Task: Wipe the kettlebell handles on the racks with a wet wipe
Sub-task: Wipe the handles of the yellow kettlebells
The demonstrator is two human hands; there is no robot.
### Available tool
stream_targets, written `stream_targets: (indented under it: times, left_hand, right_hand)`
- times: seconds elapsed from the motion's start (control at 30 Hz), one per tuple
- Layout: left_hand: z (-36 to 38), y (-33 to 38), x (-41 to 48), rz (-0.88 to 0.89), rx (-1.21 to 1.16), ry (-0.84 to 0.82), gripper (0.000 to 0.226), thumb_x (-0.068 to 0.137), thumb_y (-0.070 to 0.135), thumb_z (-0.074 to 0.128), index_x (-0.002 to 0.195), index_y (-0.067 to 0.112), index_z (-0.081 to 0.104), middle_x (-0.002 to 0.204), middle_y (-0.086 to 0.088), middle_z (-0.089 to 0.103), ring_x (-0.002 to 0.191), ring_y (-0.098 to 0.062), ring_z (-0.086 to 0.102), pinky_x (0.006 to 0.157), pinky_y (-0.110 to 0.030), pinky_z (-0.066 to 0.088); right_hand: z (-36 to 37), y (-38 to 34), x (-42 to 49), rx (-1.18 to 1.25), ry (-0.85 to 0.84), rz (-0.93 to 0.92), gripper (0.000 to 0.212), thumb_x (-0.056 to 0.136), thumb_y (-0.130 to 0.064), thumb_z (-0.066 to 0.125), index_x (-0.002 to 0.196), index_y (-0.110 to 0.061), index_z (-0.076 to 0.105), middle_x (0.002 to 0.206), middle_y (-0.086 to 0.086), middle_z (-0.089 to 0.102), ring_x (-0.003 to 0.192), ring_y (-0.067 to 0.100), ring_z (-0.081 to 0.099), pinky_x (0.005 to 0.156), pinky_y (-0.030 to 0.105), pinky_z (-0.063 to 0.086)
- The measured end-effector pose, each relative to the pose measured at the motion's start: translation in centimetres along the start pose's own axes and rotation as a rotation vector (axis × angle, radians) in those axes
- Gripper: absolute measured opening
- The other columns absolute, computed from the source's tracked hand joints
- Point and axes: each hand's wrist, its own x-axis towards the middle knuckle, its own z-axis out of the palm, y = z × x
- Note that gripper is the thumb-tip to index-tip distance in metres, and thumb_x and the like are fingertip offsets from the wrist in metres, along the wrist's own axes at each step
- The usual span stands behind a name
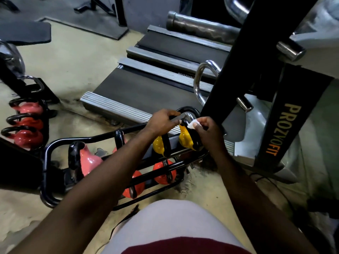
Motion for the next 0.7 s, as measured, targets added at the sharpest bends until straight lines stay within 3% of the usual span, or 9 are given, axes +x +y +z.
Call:
stream_targets:
  times: [0.13, 0.23, 0.37, 0.53, 0.7]
  left_hand:
    - [2.5, 1.9, 1.5, 0.034, 0.064, -0.025, 0.038, 0.088, 0.038, 0.067, 0.123, 0.024, 0.068, 0.125, 0.001, 0.069, 0.116, -0.017, 0.063, 0.093, -0.026, 0.048]
    - [3.7, 1.9, 2.1, -0.002, 0.129, -0.054, 0.038, 0.085, 0.049, 0.068, 0.118, 0.031, 0.070, 0.121, 0.004, 0.070, 0.113, -0.020, 0.064, 0.093, -0.033, 0.052]
    - [4.2, 1.9, 2.5, -0.016, 0.139, -0.037, 0.042, 0.080, 0.059, 0.067, 0.116, 0.038, 0.070, 0.116, 0.008, 0.071, 0.108, -0.019, 0.066, 0.087, -0.032, 0.053]
    - [4.5, 2.2, 2.4, -0.016, 0.138, -0.021, 0.058, 0.072, 0.071, 0.068, 0.120, 0.037, 0.068, 0.117, 0.013, 0.070, 0.107, -0.014, 0.065, 0.087, -0.032, 0.053]
    - [4.9, 2.0, 1.8, -0.010, 0.189, -0.014, 0.057, 0.074, 0.071, 0.067, 0.121, 0.039, 0.066, 0.117, 0.011, 0.070, 0.108, -0.016, 0.065, 0.086, -0.034, 0.054]
  right_hand:
    - [0.9, 1.0, 0.2, -0.219, -0.023, -0.062, 0.014, 0.081, -0.033, 0.069, 0.089, -0.025, 0.061, 0.088, -0.006, 0.068, 0.084, 0.018, 0.066, 0.077, 0.041, 0.055]
    - [0.7, 2.4, -1.6, -0.358, 0.074, -0.057, 0.018, 0.084, -0.037, 0.069, 0.093, -0.025, 0.061, 0.091, -0.007, 0.068, 0.085, 0.016, 0.064, 0.068, 0.032, 0.048]
    - [-0.7, 4.7, -4.5, -0.491, 0.186, -0.113, 0.020, 0.082, -0.034, 0.075, 0.092, -0.023, 0.061, 0.086, 0.000, 0.069, 0.084, 0.025, 0.064, 0.063, 0.029, 0.038]
    - [0.0, 2.7, -3.6, -0.520, 0.219, -0.144, 0.024, 0.075, -0.025, 0.079, 0.083, -0.021, 0.057, 0.084, -0.001, 0.061, 0.083, 0.021, 0.056, 0.066, 0.028, 0.031]
    - [1.1, 3.2, -4.0, -0.558, 0.192, -0.151, 0.031, 0.071, -0.025, 0.080, 0.082, -0.023, 0.051, 0.086, -0.002, 0.056, 0.085, 0.023, 0.056, 0.073, 0.037, 0.043]
